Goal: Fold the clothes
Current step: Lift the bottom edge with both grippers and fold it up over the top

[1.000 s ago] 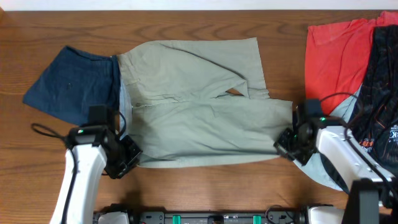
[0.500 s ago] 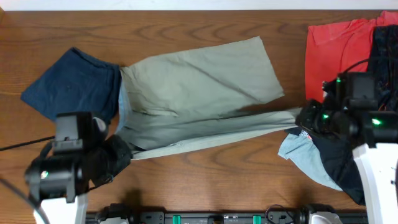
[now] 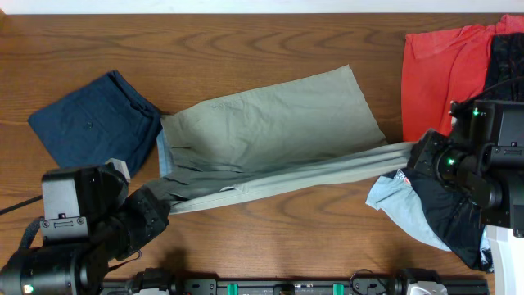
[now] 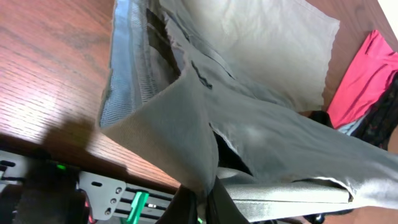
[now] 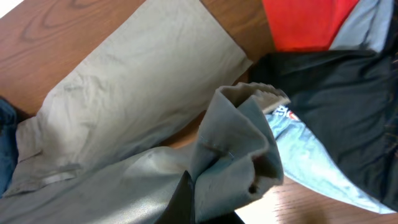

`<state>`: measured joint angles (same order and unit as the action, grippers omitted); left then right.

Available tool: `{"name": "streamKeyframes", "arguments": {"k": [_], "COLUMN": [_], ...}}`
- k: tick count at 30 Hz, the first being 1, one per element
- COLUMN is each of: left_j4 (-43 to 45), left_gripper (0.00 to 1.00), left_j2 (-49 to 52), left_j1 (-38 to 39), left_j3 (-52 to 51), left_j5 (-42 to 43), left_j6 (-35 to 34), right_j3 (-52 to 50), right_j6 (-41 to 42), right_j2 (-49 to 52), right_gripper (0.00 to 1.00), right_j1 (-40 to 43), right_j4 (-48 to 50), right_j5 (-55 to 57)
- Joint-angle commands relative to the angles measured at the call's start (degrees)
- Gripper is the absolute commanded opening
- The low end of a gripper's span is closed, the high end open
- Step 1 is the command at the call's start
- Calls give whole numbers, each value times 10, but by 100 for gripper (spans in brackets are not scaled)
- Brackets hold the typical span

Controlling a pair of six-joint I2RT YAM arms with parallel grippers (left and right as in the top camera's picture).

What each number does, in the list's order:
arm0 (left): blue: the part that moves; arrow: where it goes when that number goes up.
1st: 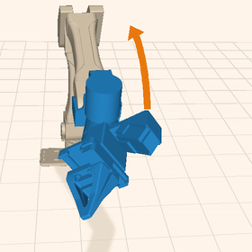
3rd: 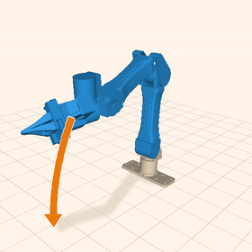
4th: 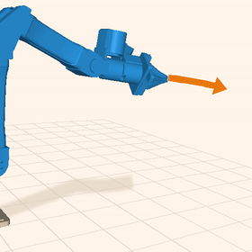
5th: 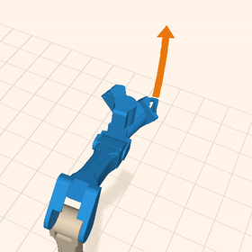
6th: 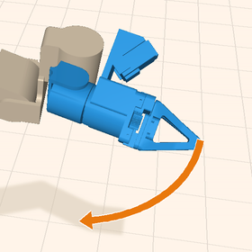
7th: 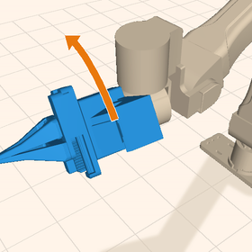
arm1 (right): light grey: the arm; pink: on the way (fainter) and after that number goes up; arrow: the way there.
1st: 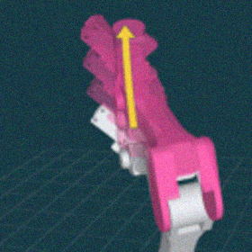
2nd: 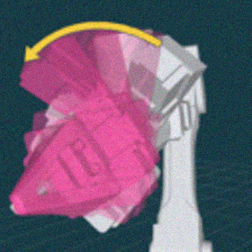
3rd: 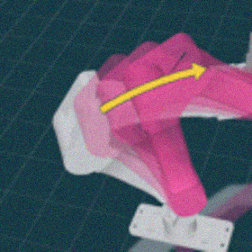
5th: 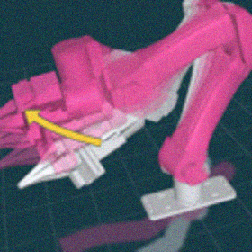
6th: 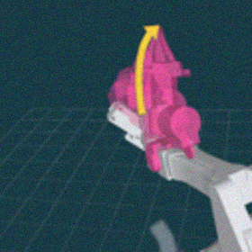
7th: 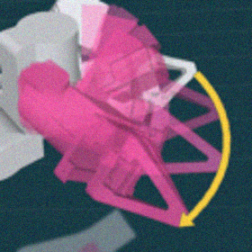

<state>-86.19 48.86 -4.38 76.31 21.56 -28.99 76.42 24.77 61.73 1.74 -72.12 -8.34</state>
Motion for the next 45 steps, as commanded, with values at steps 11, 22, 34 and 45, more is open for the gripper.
{"name": "streamKeyframes", "arguments": {"k": [11,22,34,45], "left_j4": [-47,98,237,381], "left_gripper": [6,6,6,6], "left_j2": [-2,39,252,444], "left_j1": [-6,-6,-6,-6], "left_j3": [23,7,6,6], "left_j5": [-94,-211,-236,-236], "left_j6": [-13,-35,-34,-34], "right_j3": [23,23,23,23], "right_j6": [-26,-81,-99,-98], "right_j2": [0,73,223,352], "right_gripper": [1,1,1,1], "right_j1": [17,16,16,14], "right_j4": [16,121,180,314], "right_j5": [189,110,49,-6]}}
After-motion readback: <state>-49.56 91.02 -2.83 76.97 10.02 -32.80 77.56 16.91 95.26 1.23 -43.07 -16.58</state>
